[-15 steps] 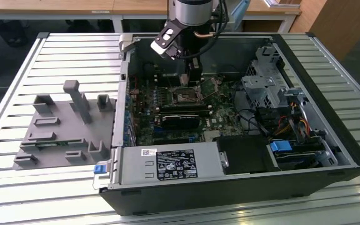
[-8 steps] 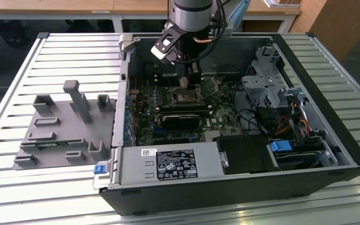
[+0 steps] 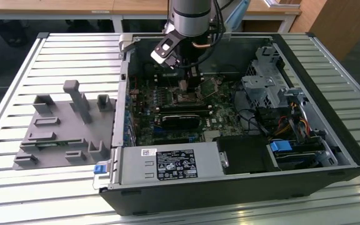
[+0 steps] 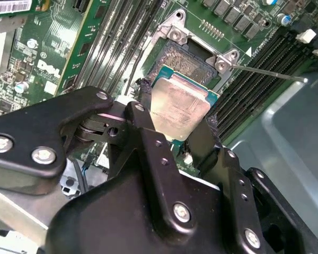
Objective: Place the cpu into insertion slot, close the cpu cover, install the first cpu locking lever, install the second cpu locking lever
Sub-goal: 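Place the cpu into insertion slot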
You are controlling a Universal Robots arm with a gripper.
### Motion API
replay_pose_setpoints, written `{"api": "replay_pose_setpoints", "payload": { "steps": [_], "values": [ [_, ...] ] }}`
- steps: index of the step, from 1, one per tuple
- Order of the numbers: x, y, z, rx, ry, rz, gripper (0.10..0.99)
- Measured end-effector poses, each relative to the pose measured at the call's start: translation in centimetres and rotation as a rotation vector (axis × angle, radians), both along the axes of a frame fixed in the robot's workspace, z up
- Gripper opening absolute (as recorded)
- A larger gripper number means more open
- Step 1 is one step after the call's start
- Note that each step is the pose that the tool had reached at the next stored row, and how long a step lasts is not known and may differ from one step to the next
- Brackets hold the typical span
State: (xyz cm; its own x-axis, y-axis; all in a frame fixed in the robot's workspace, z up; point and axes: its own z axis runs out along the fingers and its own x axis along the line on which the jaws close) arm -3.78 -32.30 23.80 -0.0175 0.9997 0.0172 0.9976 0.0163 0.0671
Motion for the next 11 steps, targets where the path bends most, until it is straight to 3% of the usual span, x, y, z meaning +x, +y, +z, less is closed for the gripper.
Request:
{"api": "replay_pose_setpoints", "payload": {
  "steps": [11],
  "values": [
    [-0.26, 0.01, -1.48, -0.001, 0.0001, -0.002, 0.529]
  ]
}}
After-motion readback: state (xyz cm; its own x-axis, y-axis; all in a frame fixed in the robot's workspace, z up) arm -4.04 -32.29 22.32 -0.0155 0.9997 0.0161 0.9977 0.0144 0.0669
